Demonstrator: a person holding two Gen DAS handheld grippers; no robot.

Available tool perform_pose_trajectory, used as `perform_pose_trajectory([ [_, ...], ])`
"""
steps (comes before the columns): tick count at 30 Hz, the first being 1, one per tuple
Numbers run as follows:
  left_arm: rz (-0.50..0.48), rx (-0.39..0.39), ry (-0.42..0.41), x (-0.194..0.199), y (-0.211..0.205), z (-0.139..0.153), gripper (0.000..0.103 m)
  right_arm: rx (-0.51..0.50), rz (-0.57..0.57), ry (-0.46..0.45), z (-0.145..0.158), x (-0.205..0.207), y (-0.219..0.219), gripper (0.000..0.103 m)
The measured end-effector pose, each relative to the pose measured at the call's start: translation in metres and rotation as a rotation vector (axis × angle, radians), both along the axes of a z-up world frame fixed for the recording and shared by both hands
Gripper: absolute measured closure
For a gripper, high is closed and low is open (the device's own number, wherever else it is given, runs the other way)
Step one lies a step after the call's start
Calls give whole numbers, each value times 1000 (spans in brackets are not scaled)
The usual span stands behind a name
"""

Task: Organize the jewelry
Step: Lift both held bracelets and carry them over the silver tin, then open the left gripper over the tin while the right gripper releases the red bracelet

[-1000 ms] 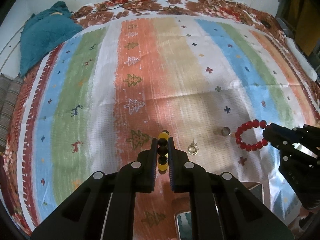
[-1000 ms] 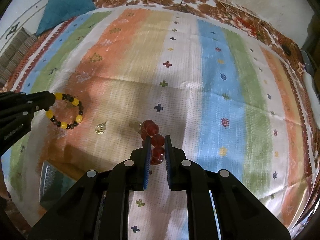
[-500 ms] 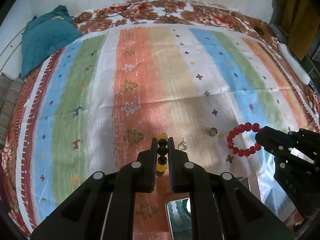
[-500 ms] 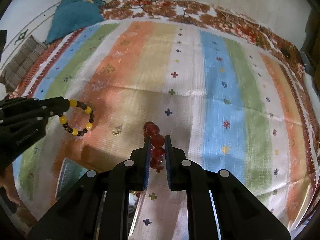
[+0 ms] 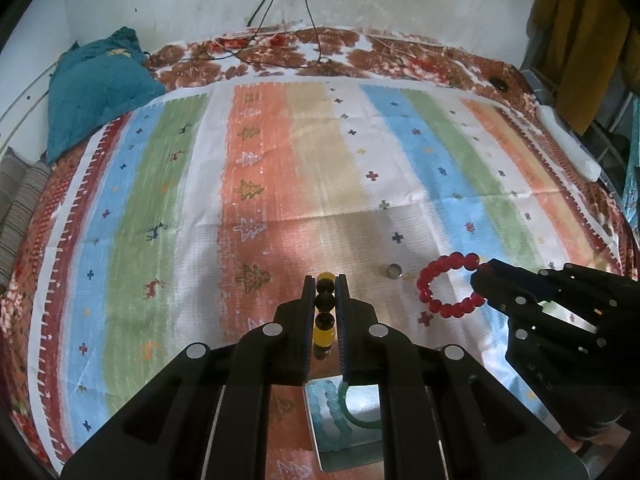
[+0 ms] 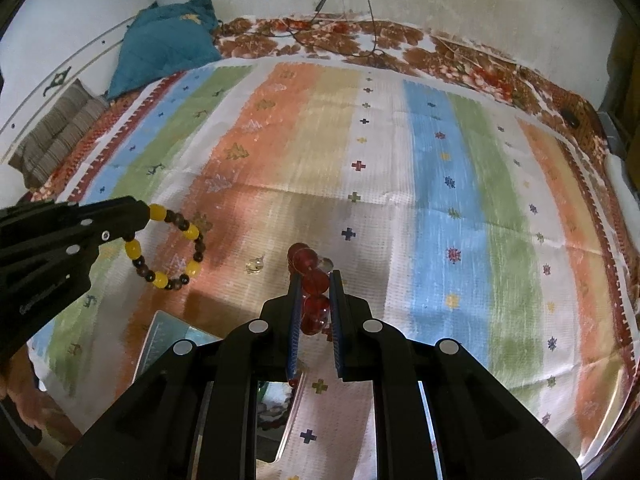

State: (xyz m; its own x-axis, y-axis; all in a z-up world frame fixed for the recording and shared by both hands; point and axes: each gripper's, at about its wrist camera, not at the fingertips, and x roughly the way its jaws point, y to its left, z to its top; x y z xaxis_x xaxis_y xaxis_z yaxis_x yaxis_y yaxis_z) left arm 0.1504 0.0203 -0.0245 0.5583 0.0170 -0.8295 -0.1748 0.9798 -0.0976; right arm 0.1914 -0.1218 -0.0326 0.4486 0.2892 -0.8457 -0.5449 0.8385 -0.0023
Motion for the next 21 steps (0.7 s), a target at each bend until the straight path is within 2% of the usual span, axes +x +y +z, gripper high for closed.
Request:
perform_pose_trajectory([
  [21, -35, -11, -79, -34, -17, 21, 94, 78, 47, -40, 22, -34, -8, 89],
])
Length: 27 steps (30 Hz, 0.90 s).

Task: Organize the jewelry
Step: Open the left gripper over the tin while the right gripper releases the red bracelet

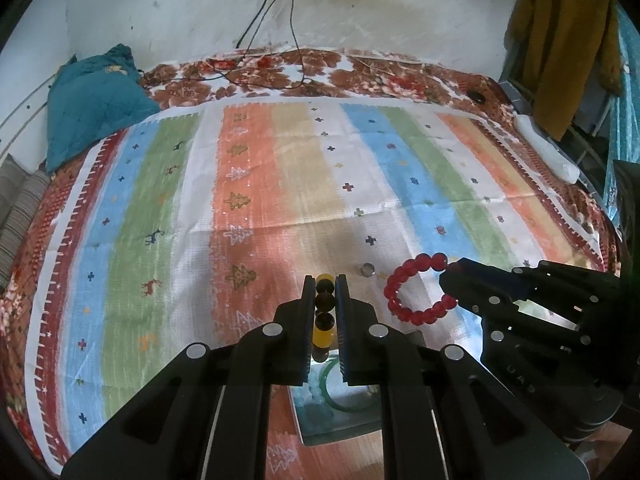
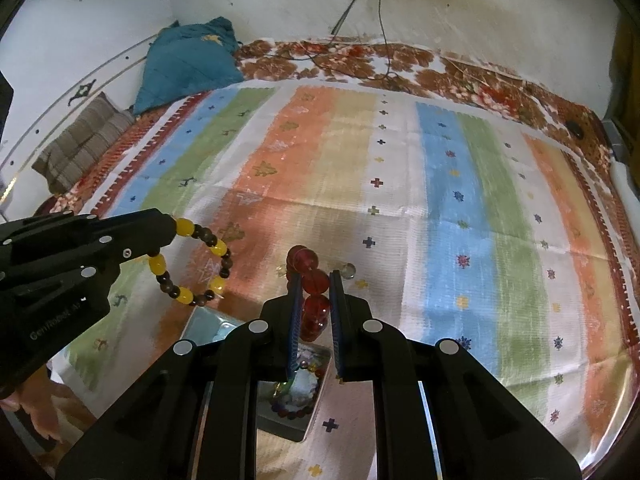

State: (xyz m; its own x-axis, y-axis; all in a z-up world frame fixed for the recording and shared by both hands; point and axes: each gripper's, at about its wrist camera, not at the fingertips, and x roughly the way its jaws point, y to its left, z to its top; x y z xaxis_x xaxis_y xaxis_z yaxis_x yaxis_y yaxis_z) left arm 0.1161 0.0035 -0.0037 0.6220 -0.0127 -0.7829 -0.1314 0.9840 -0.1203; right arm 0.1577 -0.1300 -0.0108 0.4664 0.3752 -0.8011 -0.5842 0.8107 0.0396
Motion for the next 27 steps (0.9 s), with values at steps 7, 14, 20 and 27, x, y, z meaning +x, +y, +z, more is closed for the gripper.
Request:
perform_pose_trajectory([
  [7, -10, -9, -22, -16, -4, 5, 94, 10, 8, -5, 3, -12, -5, 89],
  [14, -12, -10, -31, -27, -6, 4, 94, 10, 21, -8, 4, -28, -9, 89],
  [20, -17, -19, -39, -42, -8, 4, 94, 13, 29, 0, 2, -37, -13, 89],
  [27, -23, -27, -43, -54, -10, 2, 94, 14, 37, 1, 1, -46, -15, 89],
])
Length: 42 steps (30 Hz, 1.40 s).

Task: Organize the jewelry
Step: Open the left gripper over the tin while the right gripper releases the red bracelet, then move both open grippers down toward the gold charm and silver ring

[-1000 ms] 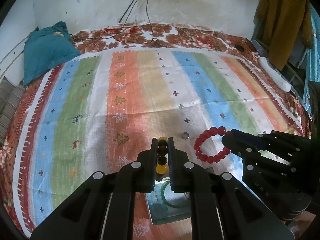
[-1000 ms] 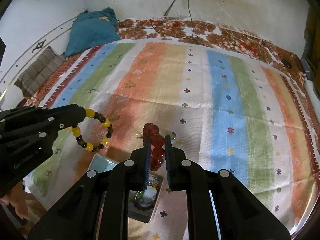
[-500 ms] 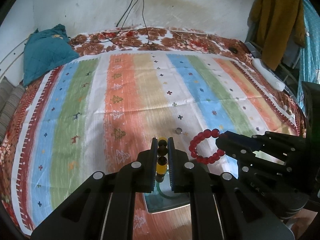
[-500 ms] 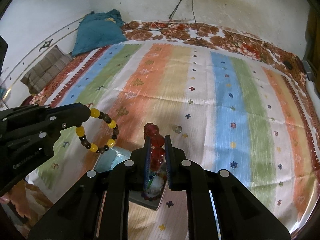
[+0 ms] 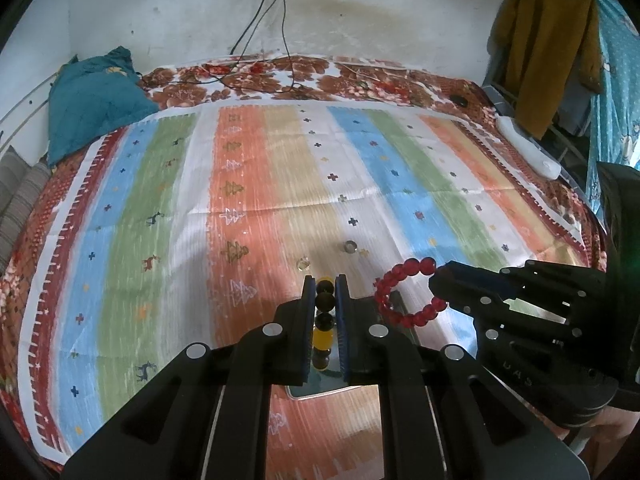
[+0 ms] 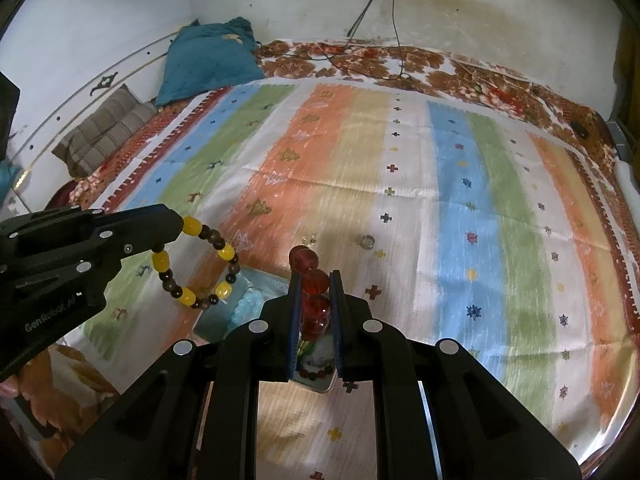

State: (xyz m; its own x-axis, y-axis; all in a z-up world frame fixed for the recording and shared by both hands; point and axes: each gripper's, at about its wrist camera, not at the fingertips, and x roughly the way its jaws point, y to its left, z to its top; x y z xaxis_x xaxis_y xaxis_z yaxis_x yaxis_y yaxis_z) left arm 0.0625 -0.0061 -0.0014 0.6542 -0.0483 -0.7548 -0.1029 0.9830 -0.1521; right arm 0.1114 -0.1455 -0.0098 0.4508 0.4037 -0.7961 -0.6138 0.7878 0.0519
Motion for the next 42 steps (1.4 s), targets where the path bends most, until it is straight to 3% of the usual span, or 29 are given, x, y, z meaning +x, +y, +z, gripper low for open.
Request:
perform_pose_trajectory([
  [22, 42, 13, 36, -1, 6, -8, 92, -13, -28, 6, -4, -1, -4, 86],
  [30, 25, 16, 65, 3, 7, -11, 75, -40, -29, 34, -10, 6, -6, 77],
  [35, 24, 23, 92, 7, 12, -16, 70, -75, -31, 77, -18, 14, -6, 76],
  [39, 14, 29, 120, 12, 16, -22, 67, -92, -35, 71, -19, 22, -5, 66],
  [42, -5, 23, 126, 15, 19, -25, 61, -117, -37, 80, -24, 30, -4, 65],
])
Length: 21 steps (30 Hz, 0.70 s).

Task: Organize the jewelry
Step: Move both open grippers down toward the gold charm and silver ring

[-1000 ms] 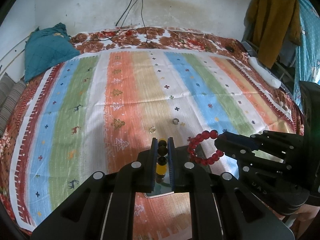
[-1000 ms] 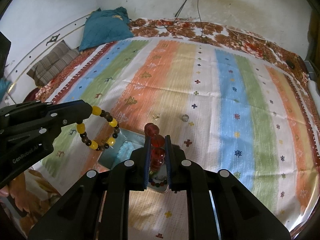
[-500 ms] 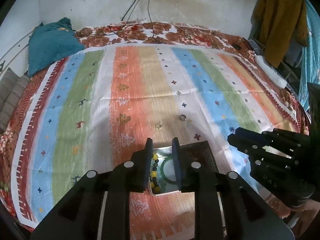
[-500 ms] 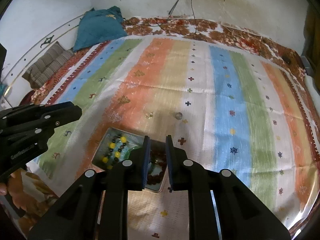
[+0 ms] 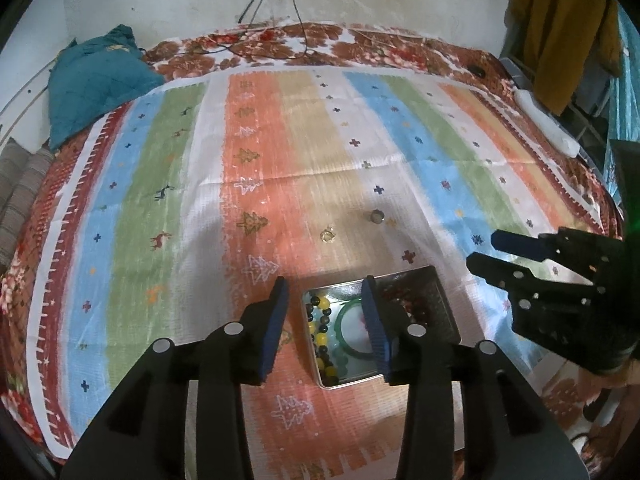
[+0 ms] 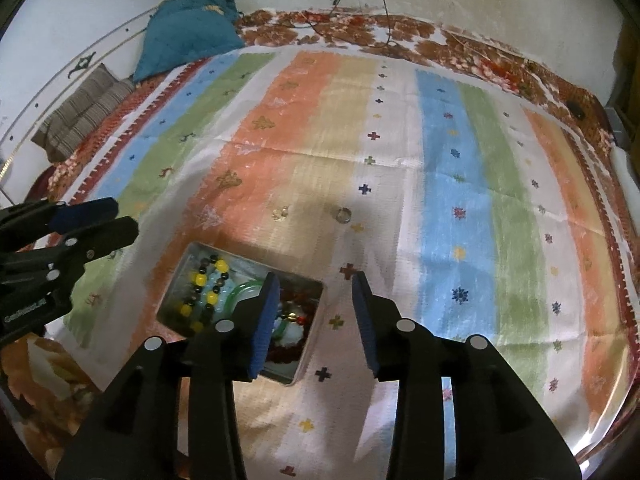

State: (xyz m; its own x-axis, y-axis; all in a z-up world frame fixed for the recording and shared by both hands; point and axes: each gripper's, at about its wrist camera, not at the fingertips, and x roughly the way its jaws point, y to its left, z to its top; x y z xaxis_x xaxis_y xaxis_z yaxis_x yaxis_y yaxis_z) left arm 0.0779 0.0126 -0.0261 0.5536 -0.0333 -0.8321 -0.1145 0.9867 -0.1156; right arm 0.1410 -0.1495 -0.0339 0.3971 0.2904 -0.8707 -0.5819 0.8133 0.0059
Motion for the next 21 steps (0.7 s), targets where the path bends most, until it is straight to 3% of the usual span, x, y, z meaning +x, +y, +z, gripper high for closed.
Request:
perform_pose_trajectory([
  [11, -20, 6, 23, 24, 7, -9, 56, -23, 29, 35, -13, 28, 6, 60],
  [21, -73, 69, 70, 49, 4, -24, 55, -38, 74, 53, -25, 46, 14, 60],
])
